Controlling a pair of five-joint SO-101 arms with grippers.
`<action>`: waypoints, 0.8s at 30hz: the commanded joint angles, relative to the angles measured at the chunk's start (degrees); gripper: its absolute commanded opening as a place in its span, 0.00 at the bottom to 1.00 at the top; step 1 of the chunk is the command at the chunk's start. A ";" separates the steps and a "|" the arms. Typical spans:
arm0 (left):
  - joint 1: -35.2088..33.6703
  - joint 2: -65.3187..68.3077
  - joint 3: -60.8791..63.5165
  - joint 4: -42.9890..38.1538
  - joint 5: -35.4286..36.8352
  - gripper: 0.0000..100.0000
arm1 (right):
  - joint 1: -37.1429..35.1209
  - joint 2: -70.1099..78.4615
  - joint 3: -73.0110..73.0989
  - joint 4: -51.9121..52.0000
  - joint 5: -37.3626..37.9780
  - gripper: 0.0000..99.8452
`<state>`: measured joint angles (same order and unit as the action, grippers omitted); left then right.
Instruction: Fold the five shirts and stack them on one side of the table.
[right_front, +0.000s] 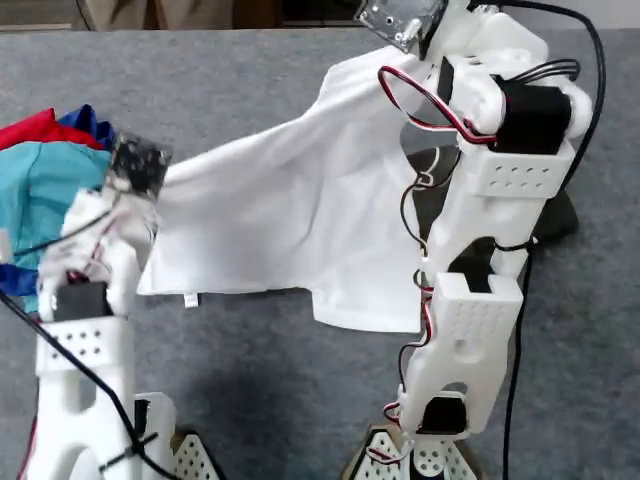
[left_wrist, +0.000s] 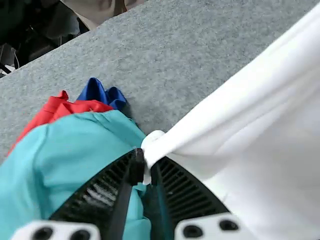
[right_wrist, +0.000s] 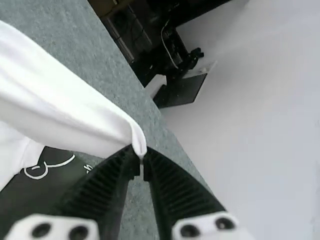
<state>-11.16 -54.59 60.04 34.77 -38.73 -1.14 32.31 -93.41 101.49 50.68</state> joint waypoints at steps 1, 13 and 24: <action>0.18 -2.51 5.36 -6.51 -0.70 0.02 | 1.01 -3.38 -1.27 0.97 -1.05 0.00; 0.09 13.14 -1.93 -12.66 -0.35 0.02 | 0.04 -10.86 11.03 1.14 -4.57 0.00; -0.09 28.53 -14.59 -12.92 3.16 0.02 | 1.19 -29.23 61.05 -10.11 -9.49 0.00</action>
<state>-11.16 -27.16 50.46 23.08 -36.44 -1.05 8.04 -44.00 96.66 42.68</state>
